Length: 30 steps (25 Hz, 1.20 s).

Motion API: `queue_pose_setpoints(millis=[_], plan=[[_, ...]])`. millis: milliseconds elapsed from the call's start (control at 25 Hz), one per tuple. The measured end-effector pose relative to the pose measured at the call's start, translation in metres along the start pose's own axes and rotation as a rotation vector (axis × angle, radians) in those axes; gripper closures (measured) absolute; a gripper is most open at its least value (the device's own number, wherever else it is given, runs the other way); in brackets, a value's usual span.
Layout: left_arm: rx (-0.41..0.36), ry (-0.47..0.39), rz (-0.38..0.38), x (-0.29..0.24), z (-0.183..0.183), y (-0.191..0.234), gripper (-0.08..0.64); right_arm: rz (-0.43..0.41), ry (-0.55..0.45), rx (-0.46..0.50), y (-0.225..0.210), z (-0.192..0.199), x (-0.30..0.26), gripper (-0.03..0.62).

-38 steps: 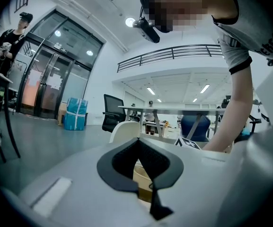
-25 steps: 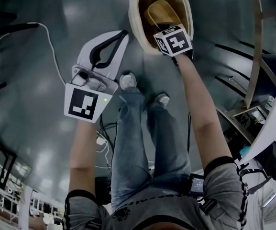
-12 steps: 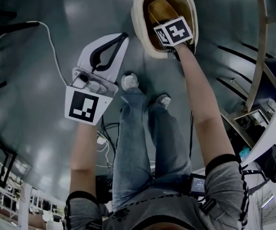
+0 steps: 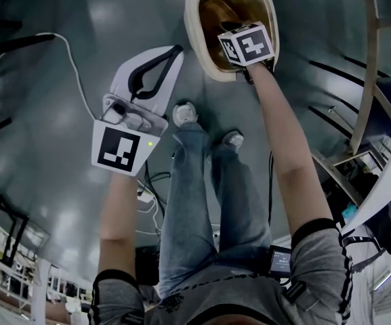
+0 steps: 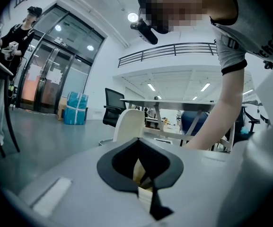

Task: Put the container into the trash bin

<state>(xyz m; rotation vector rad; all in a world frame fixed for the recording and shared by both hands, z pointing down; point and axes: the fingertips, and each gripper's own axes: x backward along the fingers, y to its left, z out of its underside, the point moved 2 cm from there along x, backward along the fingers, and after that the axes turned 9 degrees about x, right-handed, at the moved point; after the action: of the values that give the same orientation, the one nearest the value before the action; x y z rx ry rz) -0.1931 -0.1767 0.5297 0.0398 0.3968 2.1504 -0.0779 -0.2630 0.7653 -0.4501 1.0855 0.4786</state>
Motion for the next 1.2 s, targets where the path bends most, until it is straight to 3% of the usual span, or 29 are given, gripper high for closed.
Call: queue_pose_setpoints(millis=[120,240,600,1200], plan=[[0.000,0.001,0.006,0.000,-0.003,-0.002,0.545,-0.018,-0.028,0.003,0.007,-0.002,0.008,0.495],[-0.001,0.001,0.012,0.000,-0.008,-0.006,0.545,-0.011,-0.077,0.024,0.014,-0.004,0.024,0.591],[-0.013,-0.018,0.026,0.000,-0.031,-0.030,0.545,0.096,-0.350,-0.064,0.029,-0.004,0.106,0.591],[-0.054,-0.036,0.030,0.018,-0.064,-0.079,0.545,0.177,-0.593,-0.038,0.088,0.007,0.238,0.591]])
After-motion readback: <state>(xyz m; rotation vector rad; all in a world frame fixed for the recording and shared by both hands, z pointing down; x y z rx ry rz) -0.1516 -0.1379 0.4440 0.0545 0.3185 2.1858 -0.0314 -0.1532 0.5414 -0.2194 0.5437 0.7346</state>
